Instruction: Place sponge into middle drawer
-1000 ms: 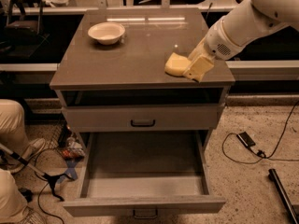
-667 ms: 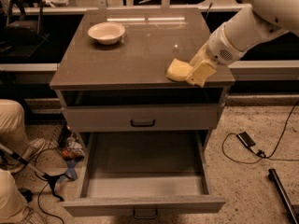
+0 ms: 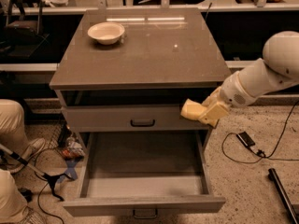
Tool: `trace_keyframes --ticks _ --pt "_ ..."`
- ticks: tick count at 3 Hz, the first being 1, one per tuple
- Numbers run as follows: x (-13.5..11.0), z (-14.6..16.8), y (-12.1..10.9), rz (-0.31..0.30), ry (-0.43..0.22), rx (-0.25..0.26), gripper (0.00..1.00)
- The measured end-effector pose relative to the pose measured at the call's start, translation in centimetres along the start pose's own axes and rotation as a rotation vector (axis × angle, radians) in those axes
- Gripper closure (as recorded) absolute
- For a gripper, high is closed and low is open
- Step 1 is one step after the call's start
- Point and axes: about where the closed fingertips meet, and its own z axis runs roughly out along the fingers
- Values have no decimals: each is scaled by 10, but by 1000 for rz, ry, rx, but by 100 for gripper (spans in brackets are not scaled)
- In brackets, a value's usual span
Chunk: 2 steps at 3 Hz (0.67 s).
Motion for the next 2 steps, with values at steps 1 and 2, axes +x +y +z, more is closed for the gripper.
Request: trace_keyframes --ticks 1,2 --pt "38 46 19 61 26 -63 100" --pt "67 122 56 107 31 -181 100"
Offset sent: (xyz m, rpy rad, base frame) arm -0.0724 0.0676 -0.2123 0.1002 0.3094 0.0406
